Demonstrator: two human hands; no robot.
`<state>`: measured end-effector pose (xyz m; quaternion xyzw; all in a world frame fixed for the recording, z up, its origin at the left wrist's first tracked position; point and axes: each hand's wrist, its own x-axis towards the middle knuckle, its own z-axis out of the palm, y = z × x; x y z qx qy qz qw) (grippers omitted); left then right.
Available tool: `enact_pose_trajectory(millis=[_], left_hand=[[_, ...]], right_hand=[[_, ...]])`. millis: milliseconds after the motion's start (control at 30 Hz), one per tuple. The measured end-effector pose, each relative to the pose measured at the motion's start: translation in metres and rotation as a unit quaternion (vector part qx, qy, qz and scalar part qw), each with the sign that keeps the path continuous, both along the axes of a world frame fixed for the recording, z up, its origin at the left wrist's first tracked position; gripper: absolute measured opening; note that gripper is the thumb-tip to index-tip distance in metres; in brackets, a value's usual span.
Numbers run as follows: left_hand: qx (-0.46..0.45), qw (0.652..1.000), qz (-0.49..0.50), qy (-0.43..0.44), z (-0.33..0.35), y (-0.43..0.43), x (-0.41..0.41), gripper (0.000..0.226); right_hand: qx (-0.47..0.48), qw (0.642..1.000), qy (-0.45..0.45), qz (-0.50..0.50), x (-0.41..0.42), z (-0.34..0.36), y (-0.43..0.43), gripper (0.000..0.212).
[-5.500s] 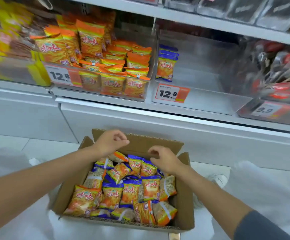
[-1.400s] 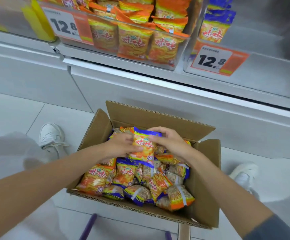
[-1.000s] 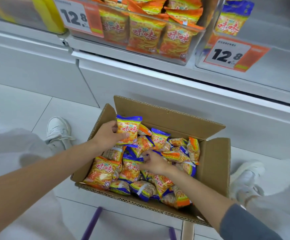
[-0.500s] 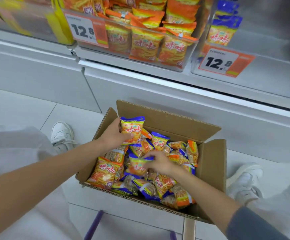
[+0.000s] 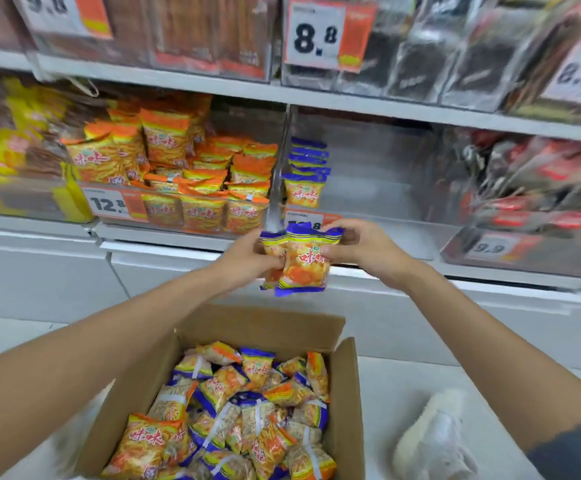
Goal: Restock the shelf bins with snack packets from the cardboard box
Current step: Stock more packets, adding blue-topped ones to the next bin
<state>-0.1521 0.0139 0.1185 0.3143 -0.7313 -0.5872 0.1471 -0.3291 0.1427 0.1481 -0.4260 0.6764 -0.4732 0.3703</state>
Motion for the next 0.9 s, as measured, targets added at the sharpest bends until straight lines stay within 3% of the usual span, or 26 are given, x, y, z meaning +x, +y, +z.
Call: enact_pose_trajectory(millis=[167, 233, 333, 467, 567, 667, 733, 833, 900], left_hand=[[-0.162, 0.983, 0.058, 0.064, 0.068, -0.026, -0.069, 0.024], [-0.168, 0.982, 0.058, 0.071, 0.084, -0.035, -0.093, 0.02], [-0.15, 0.985, 0.042, 0.074, 0.088, -0.056, -0.119, 0.041], [-0.119, 0.986, -0.042, -0.112, 0.073, -0.077, -0.131, 0.041], [-0.148, 0.955, -0.09, -0.242, 0.069, -0.075, -0.139, 0.03], [-0.212, 0.925, -0.114, -0.295, 0.067, -0.077, -0.148, 0.027], [-0.341, 0.877, -0.138, -0.308, 0.069, -0.077, -0.15, 0.021], [-0.592, 0.725, -0.129, -0.326, 0.077, -0.076, -0.147, 0.017], [-0.617, 0.697, -0.132, -0.341, 0.079, -0.084, -0.144, 0.018]], right_hand=[[-0.139, 0.979, 0.054, -0.138, -0.065, 0.048, 0.013, 0.031], [-0.171, 0.967, 0.062, -0.176, -0.083, 0.053, 0.012, 0.031], [-0.18, 0.964, 0.054, -0.189, -0.1, 0.049, 0.002, 0.029], [-0.161, 0.962, 0.069, -0.21, -0.118, 0.032, -0.013, 0.031], [-0.138, 0.965, 0.082, -0.207, -0.127, 0.02, -0.016, 0.026], [-0.13, 0.966, 0.089, -0.205, -0.13, 0.014, -0.016, 0.026], [-0.133, 0.966, 0.083, -0.206, -0.132, 0.014, -0.015, 0.026], [-0.145, 0.966, 0.053, -0.207, -0.129, 0.017, -0.014, 0.026], [-0.15, 0.969, 0.034, -0.192, -0.125, 0.02, -0.015, 0.025]])
